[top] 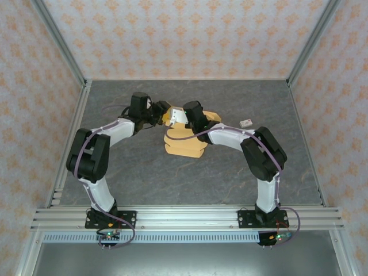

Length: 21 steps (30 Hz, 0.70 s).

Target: Fold the paper box

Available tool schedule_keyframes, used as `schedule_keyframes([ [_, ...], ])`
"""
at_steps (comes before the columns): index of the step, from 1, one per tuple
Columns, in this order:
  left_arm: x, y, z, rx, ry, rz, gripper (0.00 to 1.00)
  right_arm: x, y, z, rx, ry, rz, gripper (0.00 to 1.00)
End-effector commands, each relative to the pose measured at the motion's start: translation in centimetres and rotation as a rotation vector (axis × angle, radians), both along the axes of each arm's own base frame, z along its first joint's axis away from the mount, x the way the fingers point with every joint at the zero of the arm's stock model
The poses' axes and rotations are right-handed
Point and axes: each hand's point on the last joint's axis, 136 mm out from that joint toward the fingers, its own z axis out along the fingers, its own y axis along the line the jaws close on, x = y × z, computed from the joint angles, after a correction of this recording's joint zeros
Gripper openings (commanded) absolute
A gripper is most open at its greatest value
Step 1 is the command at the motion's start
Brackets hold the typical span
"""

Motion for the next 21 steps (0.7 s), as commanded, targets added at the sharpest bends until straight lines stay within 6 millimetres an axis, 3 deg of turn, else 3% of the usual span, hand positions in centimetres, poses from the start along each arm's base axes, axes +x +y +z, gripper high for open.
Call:
schedule_keyframes([
  [1, -2.4, 2.0, 0.4, 0.141, -0.04, -0.041, 0.5, 0.3, -0.2, 0.9, 0.035, 0.015, -0.015, 0.0],
  [9, -6.5, 3.7, -3.3, 0.287, -0.044, -0.122, 0.5, 0.6, -0.2, 0.3, 0.061, 0.086, -0.029, 0.0],
  [12, -7.3, 3.7, -4.7, 0.329, -0.091, -0.162, 0.51, 0.8, -0.2, 0.1, 0.068, 0.101, -0.03, 0.0],
  [16, -6.2, 2.6, -5.7, 0.364, -0.152, -0.243, 0.51, 1.0, -0.1, 0.1, 0.07, 0.105, -0.032, 0.0],
  [21, -3.8, 1.6, -4.9, 0.459, -0.27, -0.276, 0.51, 1.1, 0.0, 0.1, 0.07, 0.11, -0.035, 0.0],
])
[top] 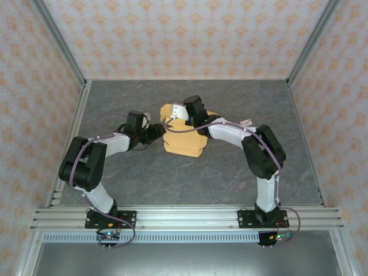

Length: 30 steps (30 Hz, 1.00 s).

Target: Fold the paper box

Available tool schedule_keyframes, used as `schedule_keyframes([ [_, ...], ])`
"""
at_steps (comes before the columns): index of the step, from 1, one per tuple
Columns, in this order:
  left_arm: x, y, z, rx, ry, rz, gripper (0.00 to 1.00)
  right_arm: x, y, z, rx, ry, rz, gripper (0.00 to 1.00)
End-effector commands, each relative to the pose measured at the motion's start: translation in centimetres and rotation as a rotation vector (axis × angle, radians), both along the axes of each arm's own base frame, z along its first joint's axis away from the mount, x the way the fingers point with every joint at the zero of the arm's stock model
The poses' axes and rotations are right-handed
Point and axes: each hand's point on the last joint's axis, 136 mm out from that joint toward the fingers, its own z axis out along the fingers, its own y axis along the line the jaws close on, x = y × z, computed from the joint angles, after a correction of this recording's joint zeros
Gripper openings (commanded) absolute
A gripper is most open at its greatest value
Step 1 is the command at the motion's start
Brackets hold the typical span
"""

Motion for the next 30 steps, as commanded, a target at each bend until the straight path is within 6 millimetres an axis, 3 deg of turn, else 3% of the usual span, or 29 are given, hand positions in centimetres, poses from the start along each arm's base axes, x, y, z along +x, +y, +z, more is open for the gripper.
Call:
schedule_keyframes([
  [1, 3.5, -0.7, 2.5, 0.091, -0.189, -0.058, 0.51, 0.4, 0.1, 0.2, 0.017, 0.014, -0.012, 0.0],
  [7, 5.9, -0.8, 0.8, 0.133, -0.185, -0.058, 0.51, 0.4, 0.1, 0.4, 0.017, 0.009, -0.012, 0.0],
  [13, 6.7, -1.0, -0.3, 0.137, -0.175, -0.06, 0.5, 0.5, 0.1, 0.7, 0.016, 0.004, -0.013, 0.0],
  [14, 6.8, -1.3, 0.0, 0.123, -0.195, -0.068, 0.48, 0.5, 0.1, 0.7, 0.016, 0.004, -0.012, 0.0],
  [15, 6.8, -1.5, -1.1, 0.122, -0.18, -0.072, 0.46, 0.5, 0.1, 0.6, 0.016, 0.007, -0.012, 0.0],
  [25, 7.7, -2.3, -1.2, 0.186, -0.226, -0.095, 0.26, 0.5, 0.1, 0.5, 0.016, 0.014, -0.019, 0.0],
  [30, 7.4, -2.6, -0.6, 0.286, -0.282, -0.12, 0.22, 0.5, 0.1, 0.2, 0.01, 0.029, -0.024, 0.0],
])
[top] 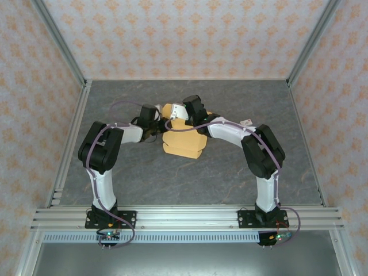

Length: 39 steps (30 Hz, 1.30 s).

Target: Fold the paper box

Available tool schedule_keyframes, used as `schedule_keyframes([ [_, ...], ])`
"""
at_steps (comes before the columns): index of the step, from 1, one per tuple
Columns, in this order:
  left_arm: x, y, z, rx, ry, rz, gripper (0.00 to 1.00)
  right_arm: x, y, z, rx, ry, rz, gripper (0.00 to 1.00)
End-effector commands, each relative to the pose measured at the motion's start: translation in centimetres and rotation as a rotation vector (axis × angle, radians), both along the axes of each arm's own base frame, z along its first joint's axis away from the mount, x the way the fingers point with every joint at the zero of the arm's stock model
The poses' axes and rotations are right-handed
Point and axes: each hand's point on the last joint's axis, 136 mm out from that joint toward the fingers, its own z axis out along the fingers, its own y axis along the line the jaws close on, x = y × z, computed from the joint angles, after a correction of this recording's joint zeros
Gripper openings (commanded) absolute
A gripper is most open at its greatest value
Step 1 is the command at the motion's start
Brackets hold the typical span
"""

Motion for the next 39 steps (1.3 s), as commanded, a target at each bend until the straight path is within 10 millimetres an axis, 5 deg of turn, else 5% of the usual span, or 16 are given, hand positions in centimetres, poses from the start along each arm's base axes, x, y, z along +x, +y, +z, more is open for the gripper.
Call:
schedule_keyframes([
  [1, 0.9, -0.3, 2.0, 0.091, -0.117, -0.015, 0.22, 0.4, 0.1, 0.3, 0.015, 0.009, -0.017, 0.0],
  [8, 0.7, -0.9, 2.3, 0.145, -0.192, -0.025, 0.22, 0.3, 0.2, 0.4, 0.039, 0.028, -0.022, 0.0],
  [9, 0.8, -0.9, 3.9, 0.138, -0.233, -0.02, 0.22, 0.3, 0.3, 0.5, 0.041, 0.029, -0.023, 0.0],
  [18, 0.8, -1.3, 6.1, 0.099, -0.311, -0.026, 0.26, 0.2, 0.2, 0.3, 0.034, 0.042, -0.028, 0.0],
  [39, -1.7, -2.7, 6.3, 0.146, -0.468, -0.144, 0.23, 0.3, 0.2, -1.0, 0.01, 0.08, -0.034, 0.0],
])
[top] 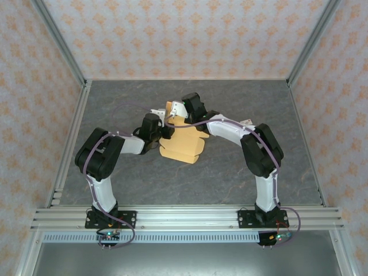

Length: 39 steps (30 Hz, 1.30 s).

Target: Fold the paper box

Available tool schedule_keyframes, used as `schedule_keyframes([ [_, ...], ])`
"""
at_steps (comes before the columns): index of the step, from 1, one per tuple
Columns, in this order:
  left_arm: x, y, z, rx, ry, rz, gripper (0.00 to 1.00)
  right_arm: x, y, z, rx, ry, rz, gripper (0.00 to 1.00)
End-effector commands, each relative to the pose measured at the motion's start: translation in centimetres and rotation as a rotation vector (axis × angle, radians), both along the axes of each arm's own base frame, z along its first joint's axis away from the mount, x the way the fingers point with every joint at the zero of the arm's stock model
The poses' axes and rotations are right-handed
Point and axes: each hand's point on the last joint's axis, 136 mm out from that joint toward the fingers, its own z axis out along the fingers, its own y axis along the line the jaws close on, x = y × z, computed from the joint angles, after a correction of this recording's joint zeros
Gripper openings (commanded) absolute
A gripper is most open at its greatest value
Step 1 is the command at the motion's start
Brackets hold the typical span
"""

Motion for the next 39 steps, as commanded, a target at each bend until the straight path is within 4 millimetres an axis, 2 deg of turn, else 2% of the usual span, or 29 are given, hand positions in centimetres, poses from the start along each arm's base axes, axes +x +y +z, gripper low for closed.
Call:
schedule_keyframes([
  [1, 0.4, -1.1, 4.2, -0.011, -0.174, -0.052, 0.23, -0.2, 0.2, -1.0, -0.008, 0.042, 0.0, 0.0],
  [10, 0.1, -3.0, 4.0, 0.003, -0.156, -0.142, 0.22, -0.1, 0.3, -1.0, -0.001, 0.049, -0.005, 0.0],
  [14, 0.2, -3.7, 3.1, 0.02, -0.123, -0.164, 0.22, -0.1, 0.4, -1.0, 0.009, 0.054, -0.005, 0.0],
  [23, 0.6, -4.7, 2.5, -0.039, -0.09, -0.167, 0.33, -0.5, 0.7, -0.9, 0.044, 0.063, -0.011, 0.0],
  [39, 1.3, -3.3, 4.1, -0.228, -0.052, -0.131, 0.3, -0.1, -0.2, -1.0, 0.027, 0.058, -0.033, 0.0],
])
